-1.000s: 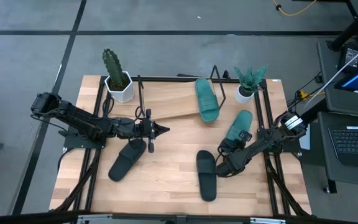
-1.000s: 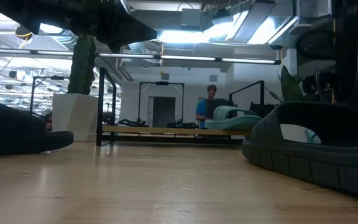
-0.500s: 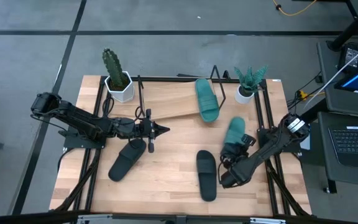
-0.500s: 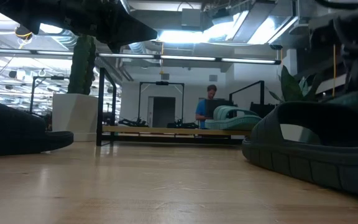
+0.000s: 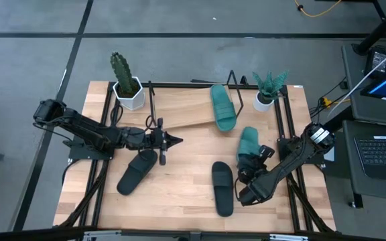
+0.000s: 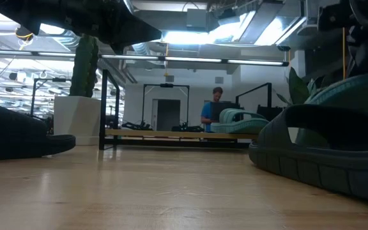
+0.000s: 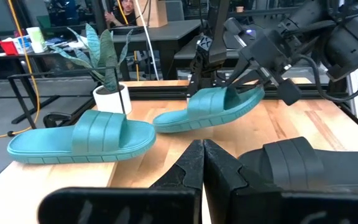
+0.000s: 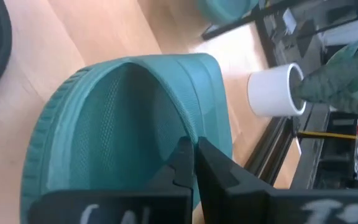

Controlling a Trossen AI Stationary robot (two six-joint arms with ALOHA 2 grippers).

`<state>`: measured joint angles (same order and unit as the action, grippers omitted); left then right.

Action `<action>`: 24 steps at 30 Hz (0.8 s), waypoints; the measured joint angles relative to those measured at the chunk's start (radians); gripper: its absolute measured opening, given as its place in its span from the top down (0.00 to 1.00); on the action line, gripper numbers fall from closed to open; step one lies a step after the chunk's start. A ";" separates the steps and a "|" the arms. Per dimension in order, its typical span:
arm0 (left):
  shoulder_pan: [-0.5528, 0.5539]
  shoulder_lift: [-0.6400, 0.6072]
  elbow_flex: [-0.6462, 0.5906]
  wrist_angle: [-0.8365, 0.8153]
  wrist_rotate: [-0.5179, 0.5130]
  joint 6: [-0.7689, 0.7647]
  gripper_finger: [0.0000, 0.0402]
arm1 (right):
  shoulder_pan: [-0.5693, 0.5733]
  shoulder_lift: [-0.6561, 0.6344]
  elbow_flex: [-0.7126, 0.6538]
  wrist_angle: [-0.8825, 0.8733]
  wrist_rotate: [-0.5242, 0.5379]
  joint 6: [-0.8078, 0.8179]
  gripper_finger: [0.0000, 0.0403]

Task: Pick and place slides into the shelf
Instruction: Put the green slide on the shelf

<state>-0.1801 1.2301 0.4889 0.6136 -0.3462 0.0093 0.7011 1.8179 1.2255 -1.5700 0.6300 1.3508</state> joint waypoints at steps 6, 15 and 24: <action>-0.017 0.000 0.000 0.000 0.000 0.000 1.00 | 0.023 0.000 0.034 -0.002 0.050 -0.021 0.99; -0.018 0.000 0.000 0.000 0.000 0.000 1.00 | 0.084 0.000 0.184 -0.001 0.144 -0.075 0.99; -0.018 0.000 0.000 0.001 0.000 0.000 1.00 | 0.084 0.000 0.220 0.069 0.317 -0.203 0.99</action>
<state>-0.1978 1.2301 0.4889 0.6144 -0.3466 0.0095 0.7847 1.8179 1.4452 -1.5013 0.9471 1.1478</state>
